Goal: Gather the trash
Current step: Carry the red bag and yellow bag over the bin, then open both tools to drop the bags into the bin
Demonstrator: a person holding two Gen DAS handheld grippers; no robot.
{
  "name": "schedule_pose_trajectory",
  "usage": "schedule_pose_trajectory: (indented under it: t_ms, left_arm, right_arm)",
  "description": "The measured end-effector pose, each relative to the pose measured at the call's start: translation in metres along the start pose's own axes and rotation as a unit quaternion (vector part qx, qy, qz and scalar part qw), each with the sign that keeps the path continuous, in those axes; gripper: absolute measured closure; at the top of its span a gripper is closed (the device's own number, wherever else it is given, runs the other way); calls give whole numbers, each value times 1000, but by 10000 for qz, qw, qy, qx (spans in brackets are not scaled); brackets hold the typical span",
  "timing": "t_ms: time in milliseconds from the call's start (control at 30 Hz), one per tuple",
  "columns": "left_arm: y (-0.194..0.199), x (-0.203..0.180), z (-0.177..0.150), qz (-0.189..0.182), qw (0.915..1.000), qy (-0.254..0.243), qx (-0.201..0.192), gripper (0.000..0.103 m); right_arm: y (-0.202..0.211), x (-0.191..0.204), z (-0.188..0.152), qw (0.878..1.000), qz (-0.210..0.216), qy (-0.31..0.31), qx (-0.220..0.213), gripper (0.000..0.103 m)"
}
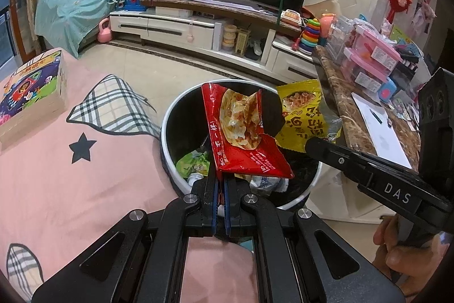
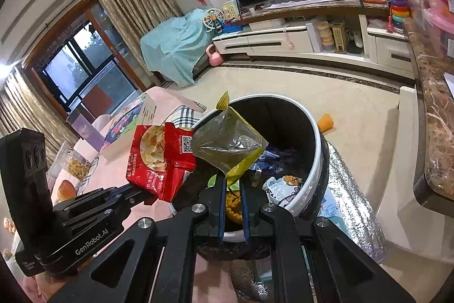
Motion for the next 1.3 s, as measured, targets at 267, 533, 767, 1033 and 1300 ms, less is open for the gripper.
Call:
schedule_pose_trajectory:
  t_ms: [267,533,767,1033,1300]
  left_arm:
    - [-6,2,4,13,10000,-10,59,101]
    - [-12,1,8,17,9999,-51,119,101]
    - [-19,2,9,41,9998,-48,194,101]
    - [-23,4,10,33,9997,-39,224,101]
    - [-26,3,9,-12,9997,-26,254,100]
  right_arm:
    - [-9,-1,2,9999,-78,2,94,94]
    - [-14,-1,5,9998,-153,11,140,94]
    - [-20,-2,7,9995,-233,40,231,94]
    - [-26,-4,7,9991,-276,41,310,94]
    - [-27,-6,8,9989,-305,56,352,94]
Point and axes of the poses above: each gripper's, at about its wrist camera, not at the fingertips, and y roughly against the way its jaws point, x to its left, z to its top, the point moved 4 cm from there along -y, roughly the way its jaws point, and after that the axes turned 14 degrees about -y, right-handed, at the moved point
